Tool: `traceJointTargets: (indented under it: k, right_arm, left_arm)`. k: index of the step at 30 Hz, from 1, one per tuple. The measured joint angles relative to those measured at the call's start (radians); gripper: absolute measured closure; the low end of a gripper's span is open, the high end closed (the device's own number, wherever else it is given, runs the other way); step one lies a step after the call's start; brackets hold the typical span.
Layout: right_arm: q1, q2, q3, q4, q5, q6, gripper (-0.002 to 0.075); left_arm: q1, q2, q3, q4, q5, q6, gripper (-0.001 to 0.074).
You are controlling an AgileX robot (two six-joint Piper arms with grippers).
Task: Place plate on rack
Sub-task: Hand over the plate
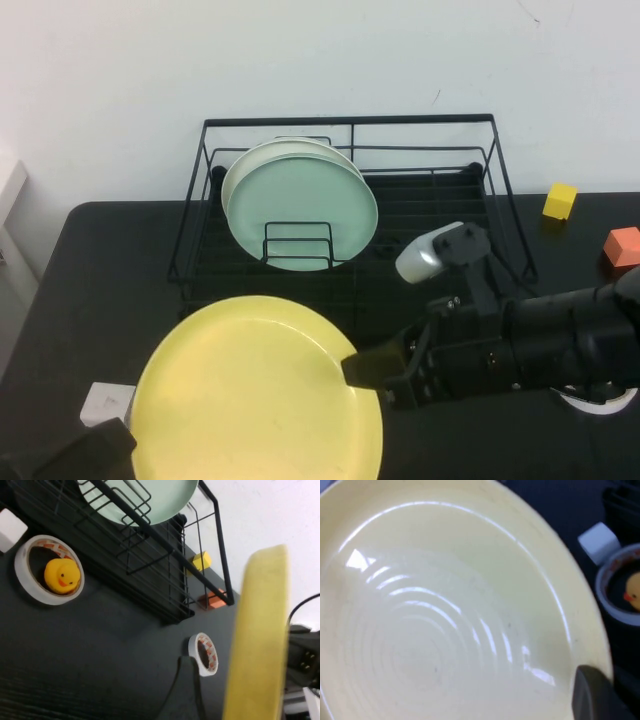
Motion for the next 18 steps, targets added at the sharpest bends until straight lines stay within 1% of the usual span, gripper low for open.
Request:
traceJointTargets:
  k: [5, 9, 12, 13, 15, 18]
  right_arm:
    - [0.006, -0.007, 0.0, 0.009, 0.063, 0.0, 0.0715]
    - [0.05, -0.007, -0.019, 0.009, 0.067, 0.0, 0.0715]
    - [0.086, -0.007, -0.036, 0.009, 0.06, -0.002, 0.0715]
    - [0.091, -0.007, -0.041, 0.009, 0.06, -0.004, 0.0715]
    - [0.094, -0.007, -0.042, 0.009, 0.047, -0.01, 0.0715]
    - [0.094, -0.007, -0.042, 0.007, 0.025, -0.03, 0.0714]
  left_arm:
    - [0.0, 0.0, 0.0, 0.0, 0.039, 0.057, 0.0182]
    - [0.0, 0.0, 0.0, 0.0, 0.055, 0.088, 0.0184]
    - [0.0, 0.0, 0.0, 0.0, 0.062, 0.114, 0.0226]
    - [0.0, 0.0, 0.0, 0.002, 0.07, 0.12, 0.0259]
    - [0.0, 0.0, 0.0, 0.011, 0.086, 0.134, 0.0356]
    - [0.0, 0.0, 0.0, 0.03, 0.121, 0.174, 0.055]
